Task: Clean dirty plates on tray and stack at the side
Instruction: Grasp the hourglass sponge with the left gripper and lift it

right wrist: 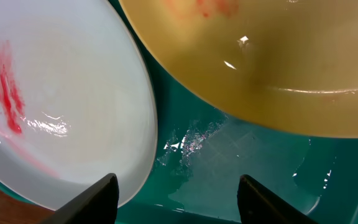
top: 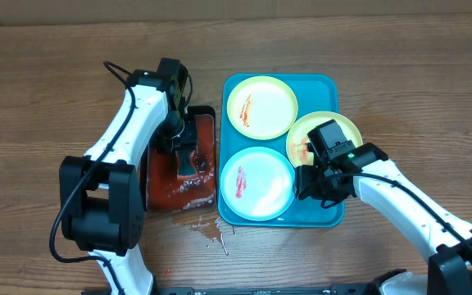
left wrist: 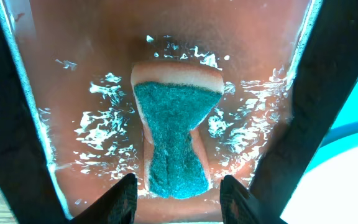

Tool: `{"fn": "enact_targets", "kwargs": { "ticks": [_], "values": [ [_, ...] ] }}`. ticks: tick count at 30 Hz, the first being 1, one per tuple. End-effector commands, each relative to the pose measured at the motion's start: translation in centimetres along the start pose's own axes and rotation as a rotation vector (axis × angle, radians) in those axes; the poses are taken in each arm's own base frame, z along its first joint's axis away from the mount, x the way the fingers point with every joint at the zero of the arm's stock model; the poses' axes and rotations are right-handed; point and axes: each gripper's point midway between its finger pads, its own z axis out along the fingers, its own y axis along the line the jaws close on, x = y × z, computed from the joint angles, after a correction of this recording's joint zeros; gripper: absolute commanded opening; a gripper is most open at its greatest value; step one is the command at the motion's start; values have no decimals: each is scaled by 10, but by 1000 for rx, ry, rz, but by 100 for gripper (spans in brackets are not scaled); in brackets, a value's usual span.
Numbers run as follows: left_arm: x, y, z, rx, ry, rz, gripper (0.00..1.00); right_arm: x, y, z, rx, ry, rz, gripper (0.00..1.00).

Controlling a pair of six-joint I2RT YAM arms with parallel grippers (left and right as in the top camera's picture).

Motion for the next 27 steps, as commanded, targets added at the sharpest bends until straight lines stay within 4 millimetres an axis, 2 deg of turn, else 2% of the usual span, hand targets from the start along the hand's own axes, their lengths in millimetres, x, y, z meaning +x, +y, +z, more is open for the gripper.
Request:
{"fn": "enact_targets", "kwargs": {
  "ticks": [1,7,9,10,14,19,23,27],
  "values": [
    [10,3,8,-12,17,9,43,4,3,0,-17,11,-20,63],
    [16,1,49,0,0,-7,29,4,4,1,-23,9,-21,63],
    [16,1,58,5,-13,-5,16,3,4,2,-26,4,-22,63],
    [15,1,59,7,-16,-5,4,3,4,3,-26,4,-24,63],
    [15,0,53,9,-12,-6,4,5,4,9,-42,1,-66,62],
    [10,-4,20,13,-24,-3,4,5,10,19,-79,-27,-152,56],
    [1,-10,-26,38,-99,34,4,-1,16,22,-82,-68,-178,48],
    [-3,-19,-76,87,-211,68,4,-14,8,26,-30,-124,-91,37]
  ]
}}
